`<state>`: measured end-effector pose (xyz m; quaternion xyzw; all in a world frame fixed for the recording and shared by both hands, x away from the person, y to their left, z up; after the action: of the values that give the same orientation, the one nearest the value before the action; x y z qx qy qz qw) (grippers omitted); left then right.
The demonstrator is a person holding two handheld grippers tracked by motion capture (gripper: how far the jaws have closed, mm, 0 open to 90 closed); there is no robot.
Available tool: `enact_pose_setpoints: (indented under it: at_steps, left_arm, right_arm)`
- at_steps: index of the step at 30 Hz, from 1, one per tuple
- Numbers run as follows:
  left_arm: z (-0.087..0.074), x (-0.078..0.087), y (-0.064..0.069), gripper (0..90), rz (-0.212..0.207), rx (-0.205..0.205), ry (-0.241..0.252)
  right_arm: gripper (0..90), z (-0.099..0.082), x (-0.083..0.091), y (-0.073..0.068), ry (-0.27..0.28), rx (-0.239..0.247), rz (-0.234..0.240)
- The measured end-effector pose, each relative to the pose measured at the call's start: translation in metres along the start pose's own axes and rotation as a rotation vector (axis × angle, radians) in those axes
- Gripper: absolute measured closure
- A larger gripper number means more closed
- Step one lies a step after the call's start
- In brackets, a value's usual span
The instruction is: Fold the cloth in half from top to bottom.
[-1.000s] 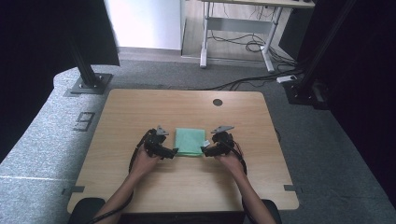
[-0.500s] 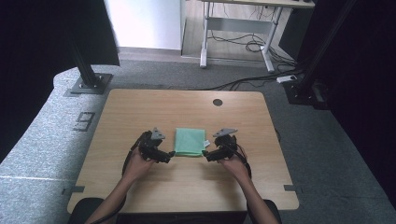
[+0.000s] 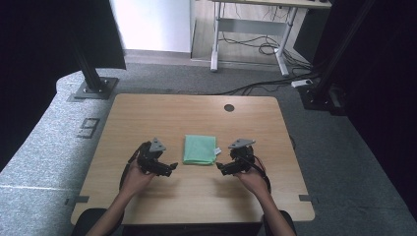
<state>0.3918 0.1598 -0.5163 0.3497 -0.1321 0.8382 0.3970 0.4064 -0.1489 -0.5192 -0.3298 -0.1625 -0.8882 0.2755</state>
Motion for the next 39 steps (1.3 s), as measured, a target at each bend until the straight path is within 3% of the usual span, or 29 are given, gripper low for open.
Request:
enact_pose_setpoints:
  at_steps: [17, 30, 39]
  left_arm:
    - [-0.032, 0.016, -0.001, 0.0, 0.008, 0.026, 0.002]
    - [-0.055, 0.008, -0.002, 0.0, -0.009, 0.06, -0.022]
    - [-0.065, -0.003, -0.004, 0.0, -0.013, 0.076, -0.056]
  right_arm:
    - [0.0, -0.026, 0.018, 0.004, -0.004, -0.005, -0.02]
    - [0.0, -0.056, 0.014, 0.01, -0.019, -0.055, -0.029]
    - [0.0, -0.071, 0.003, 0.008, -0.042, -0.054, -0.03]
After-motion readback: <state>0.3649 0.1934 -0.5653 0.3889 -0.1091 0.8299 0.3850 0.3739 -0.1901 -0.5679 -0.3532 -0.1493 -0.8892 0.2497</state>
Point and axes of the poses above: each handheld gripper's, and its own axes: x roughly backward along the jaws, z roughly out of its top, y roughly to its right, the point moved 3 cm from there along -x, roughly forward along the jaws, and after that the axes turned 8 degrees about -z, right-handed, at the moved point
